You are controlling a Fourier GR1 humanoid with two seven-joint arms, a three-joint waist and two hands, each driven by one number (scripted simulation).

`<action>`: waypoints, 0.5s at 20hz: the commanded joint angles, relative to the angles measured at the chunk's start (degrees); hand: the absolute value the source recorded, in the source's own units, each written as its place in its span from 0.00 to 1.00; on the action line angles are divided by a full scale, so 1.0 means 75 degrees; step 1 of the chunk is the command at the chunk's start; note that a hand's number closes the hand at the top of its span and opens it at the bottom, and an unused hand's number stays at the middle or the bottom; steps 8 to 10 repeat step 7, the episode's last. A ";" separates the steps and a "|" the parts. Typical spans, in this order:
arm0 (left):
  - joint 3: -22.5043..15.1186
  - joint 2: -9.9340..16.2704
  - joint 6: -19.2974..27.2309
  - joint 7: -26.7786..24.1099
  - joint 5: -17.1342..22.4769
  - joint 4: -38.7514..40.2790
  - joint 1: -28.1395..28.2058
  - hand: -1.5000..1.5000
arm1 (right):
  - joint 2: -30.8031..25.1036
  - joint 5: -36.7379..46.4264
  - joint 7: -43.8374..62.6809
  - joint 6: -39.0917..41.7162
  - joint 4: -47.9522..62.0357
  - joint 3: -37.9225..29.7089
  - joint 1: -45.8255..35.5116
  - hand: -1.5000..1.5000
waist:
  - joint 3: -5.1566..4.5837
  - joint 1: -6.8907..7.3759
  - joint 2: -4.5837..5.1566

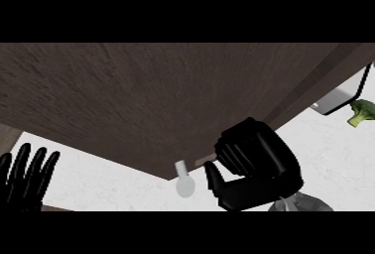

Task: Pick up the bottled water, place it into the cabinet and close the cabinet

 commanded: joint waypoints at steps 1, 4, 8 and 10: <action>-0.0079 -0.0097 0.0020 0.0062 0.0004 0.0027 -0.0104 0.00 | 0.0103 -0.0261 -0.0079 -0.0974 0.1699 -0.0611 -0.1894 1.00 | 0.0026 -0.0051 -0.0013; 0.0069 0.0008 -0.0270 -0.0016 0.0066 0.0260 -0.0112 0.00 | 0.0105 -0.0444 -0.0284 -0.1514 0.2913 -0.0635 -0.3202 1.00 | 0.0019 0.0002 -0.0039; 0.0077 -0.0095 -0.0187 0.0016 0.0040 0.0496 -0.0162 0.00 | 0.0106 -0.0961 -0.0624 -0.1679 0.4174 -0.0960 -0.4379 1.00 | 0.0028 -0.0170 -0.0045; 0.0077 -0.0095 -0.0187 0.0016 0.0040 0.0496 -0.0162 0.00 | 0.0106 -0.0961 -0.0624 -0.1679 0.4174 -0.0960 -0.4379 1.00 | 0.0028 -0.0170 -0.0045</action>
